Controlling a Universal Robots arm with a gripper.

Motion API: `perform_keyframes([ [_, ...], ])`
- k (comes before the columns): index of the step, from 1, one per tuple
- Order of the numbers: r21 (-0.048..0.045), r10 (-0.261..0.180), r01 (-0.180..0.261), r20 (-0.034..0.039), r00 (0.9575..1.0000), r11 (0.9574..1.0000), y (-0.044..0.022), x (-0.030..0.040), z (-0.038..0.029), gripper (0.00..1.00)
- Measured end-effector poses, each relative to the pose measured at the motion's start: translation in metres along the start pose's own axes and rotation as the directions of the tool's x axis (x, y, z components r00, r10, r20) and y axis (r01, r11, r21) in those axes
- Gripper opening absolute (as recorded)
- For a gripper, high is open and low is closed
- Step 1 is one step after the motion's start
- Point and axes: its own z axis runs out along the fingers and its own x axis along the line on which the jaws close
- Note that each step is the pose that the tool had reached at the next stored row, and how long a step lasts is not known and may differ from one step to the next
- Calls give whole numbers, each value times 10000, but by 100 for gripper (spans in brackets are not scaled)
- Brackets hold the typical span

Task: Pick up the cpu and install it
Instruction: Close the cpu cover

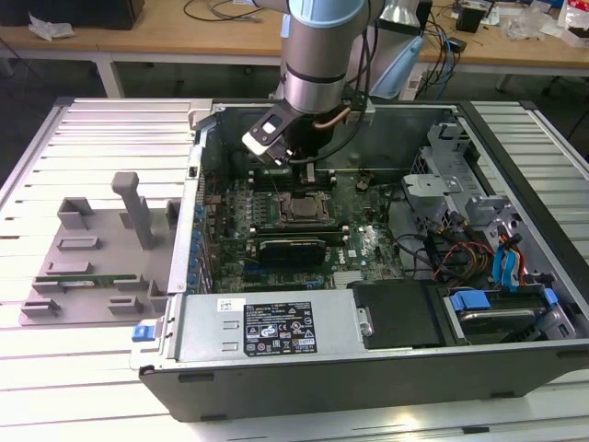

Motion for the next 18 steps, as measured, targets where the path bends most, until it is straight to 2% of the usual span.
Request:
perform_keyframes([
  [18, 0, -1, 1, 1, 10000, 10000, -9, 1, -226, 11],
])
